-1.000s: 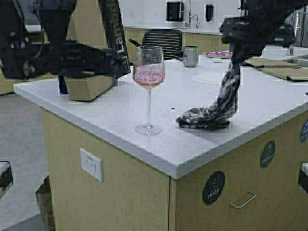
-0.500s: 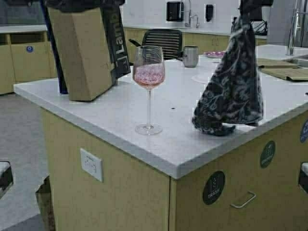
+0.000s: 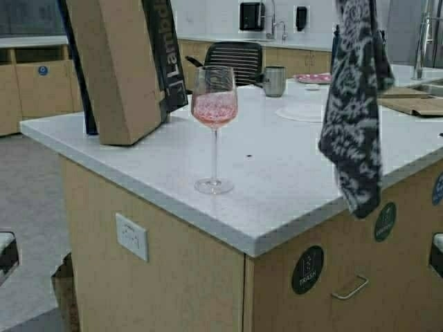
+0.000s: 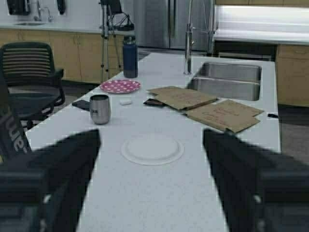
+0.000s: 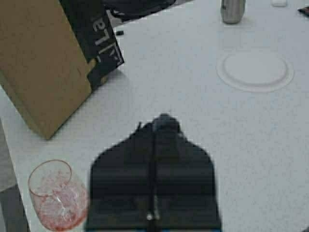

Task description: Get the cloth and wipe up the spill under the wine glass

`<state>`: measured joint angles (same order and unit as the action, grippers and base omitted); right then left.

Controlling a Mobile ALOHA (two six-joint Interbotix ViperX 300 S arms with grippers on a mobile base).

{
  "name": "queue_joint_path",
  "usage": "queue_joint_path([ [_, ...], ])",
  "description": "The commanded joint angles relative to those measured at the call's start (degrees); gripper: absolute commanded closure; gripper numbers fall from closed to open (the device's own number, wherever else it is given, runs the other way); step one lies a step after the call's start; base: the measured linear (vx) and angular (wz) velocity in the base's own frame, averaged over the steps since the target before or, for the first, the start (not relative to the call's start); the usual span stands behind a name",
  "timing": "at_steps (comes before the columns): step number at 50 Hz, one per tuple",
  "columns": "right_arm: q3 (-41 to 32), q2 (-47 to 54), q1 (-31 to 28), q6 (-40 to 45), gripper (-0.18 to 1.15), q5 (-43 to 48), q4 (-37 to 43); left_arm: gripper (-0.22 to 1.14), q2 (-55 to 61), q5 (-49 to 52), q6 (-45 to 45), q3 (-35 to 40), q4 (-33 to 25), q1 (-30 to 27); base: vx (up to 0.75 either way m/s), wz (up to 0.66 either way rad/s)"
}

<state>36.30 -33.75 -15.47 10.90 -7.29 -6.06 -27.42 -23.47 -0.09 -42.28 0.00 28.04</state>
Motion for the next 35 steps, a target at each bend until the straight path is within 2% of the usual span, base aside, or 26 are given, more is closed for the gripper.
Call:
queue_joint_path([
  [1,-3.4,-1.0,-0.3,-0.1,0.91,0.3,-0.1,-0.06,-1.7,1.4,0.0,3.3,-0.1,0.1,0.0,0.0],
  [24,-2.7,-1.4,-0.4,-0.1,0.91,0.3,-0.1,-0.06,-2.5,1.5,0.1,2.0,-0.1,-0.1,0.0,0.0],
  [35,-2.4,-1.3,-0.4,-0.1,0.91,0.6,-0.1,-0.06,-2.9,-0.4,-0.6,0.5,-0.1,-2.1,0.0,0.0],
])
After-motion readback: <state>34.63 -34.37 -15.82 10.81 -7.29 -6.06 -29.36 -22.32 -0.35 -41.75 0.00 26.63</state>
